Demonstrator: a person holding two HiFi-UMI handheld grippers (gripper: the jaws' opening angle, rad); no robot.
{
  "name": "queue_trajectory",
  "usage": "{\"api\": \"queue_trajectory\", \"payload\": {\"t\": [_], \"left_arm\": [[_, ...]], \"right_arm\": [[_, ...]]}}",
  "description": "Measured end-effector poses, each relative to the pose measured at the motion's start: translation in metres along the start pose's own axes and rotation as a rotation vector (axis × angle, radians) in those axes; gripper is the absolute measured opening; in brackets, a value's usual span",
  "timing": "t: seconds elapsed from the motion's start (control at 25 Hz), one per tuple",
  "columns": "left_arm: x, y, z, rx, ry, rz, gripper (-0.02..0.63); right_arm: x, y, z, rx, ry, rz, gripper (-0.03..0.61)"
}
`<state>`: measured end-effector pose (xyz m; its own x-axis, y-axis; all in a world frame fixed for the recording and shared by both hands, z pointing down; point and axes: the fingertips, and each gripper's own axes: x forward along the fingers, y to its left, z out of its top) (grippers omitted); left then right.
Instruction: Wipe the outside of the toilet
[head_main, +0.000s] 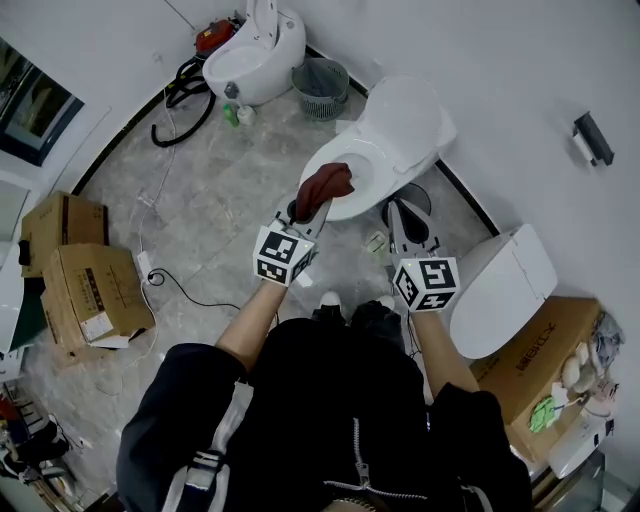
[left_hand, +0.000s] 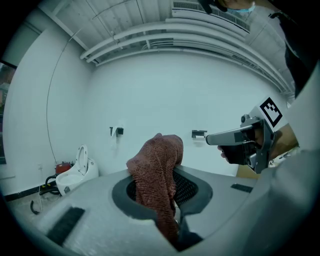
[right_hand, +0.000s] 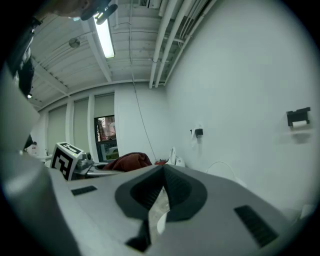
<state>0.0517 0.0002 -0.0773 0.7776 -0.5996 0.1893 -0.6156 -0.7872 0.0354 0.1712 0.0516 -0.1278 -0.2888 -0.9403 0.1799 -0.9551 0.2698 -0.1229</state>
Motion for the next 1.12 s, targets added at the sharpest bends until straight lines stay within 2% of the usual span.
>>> {"api": "queue_trajectory", "payload": {"t": [0.24,1.12], "left_arm": [[-0.001,-0.006,0.016,0.010,-0.025,0.002,0.071],[-0.019,-0.010,0.009,-0.001,-0.034,-0.002,0.071]], "right_arm": [[-0.007,0.001,0.001,-0.020,-0.013,0.005,0.000],[-0.012,0.007,-0.003,-0.028,-0.017,0.004,0.000]]}}
